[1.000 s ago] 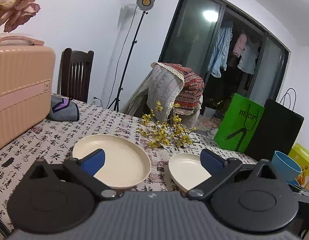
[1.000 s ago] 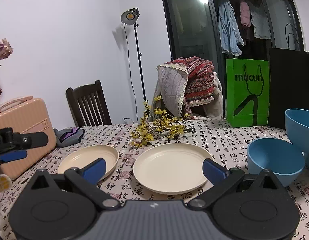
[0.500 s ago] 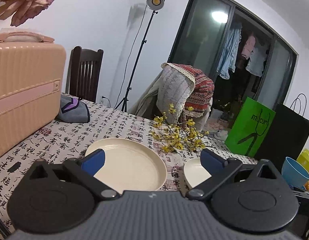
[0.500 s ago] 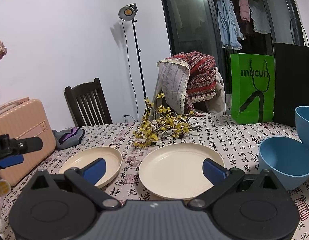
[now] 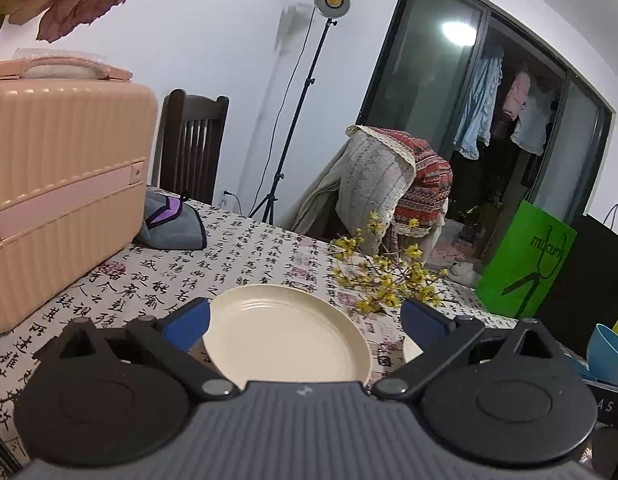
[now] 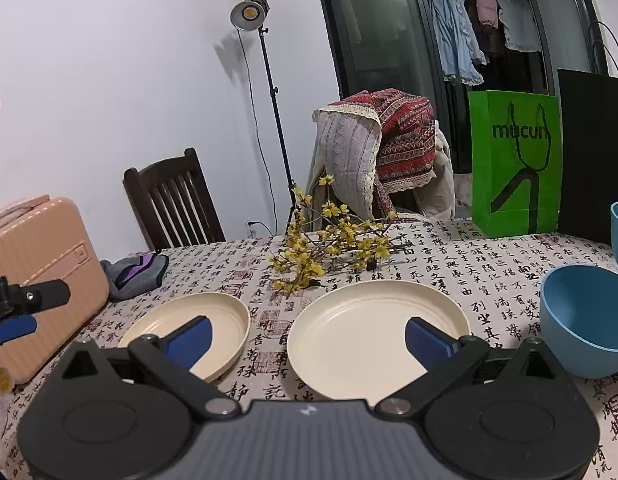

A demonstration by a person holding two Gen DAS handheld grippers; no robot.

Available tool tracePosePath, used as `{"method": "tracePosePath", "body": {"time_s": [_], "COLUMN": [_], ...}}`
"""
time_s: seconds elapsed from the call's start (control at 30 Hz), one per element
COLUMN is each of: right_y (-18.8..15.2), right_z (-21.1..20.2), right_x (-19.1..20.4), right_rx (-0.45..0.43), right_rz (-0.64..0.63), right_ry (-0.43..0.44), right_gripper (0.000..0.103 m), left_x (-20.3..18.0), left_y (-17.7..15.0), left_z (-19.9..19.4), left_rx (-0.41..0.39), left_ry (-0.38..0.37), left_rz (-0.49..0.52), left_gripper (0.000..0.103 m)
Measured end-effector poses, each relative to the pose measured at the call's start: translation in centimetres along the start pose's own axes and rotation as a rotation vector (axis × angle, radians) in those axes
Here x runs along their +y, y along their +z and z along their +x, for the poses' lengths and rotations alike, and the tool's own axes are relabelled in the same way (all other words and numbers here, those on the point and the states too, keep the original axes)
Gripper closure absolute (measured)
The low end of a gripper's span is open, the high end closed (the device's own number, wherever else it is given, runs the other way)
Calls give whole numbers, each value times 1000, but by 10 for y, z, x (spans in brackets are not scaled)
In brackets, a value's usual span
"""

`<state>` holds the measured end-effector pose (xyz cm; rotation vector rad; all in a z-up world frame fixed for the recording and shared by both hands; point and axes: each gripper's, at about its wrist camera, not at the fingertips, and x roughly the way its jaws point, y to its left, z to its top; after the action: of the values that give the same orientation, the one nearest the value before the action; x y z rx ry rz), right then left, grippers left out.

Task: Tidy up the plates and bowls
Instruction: 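Lower both open grippers to the rim of the larger cream plate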

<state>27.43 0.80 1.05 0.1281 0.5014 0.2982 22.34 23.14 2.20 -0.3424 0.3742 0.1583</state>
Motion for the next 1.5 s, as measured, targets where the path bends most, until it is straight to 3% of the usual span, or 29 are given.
{"method": "tracePosePath", "body": {"time_s": [0.83, 1.5], "right_y": [9, 6], "right_z": [69, 130], "right_x": [33, 69], "right_rx": [43, 82], "right_rz": [10, -11], "right_ry": [-4, -23], "right_gripper": [0, 1], "left_x": [49, 79], "left_y": [-1, -14], "left_z": [74, 107], "left_rx": [54, 86], "left_ry": [109, 187], "left_rz": [-103, -110], "left_gripper": [0, 0]}}
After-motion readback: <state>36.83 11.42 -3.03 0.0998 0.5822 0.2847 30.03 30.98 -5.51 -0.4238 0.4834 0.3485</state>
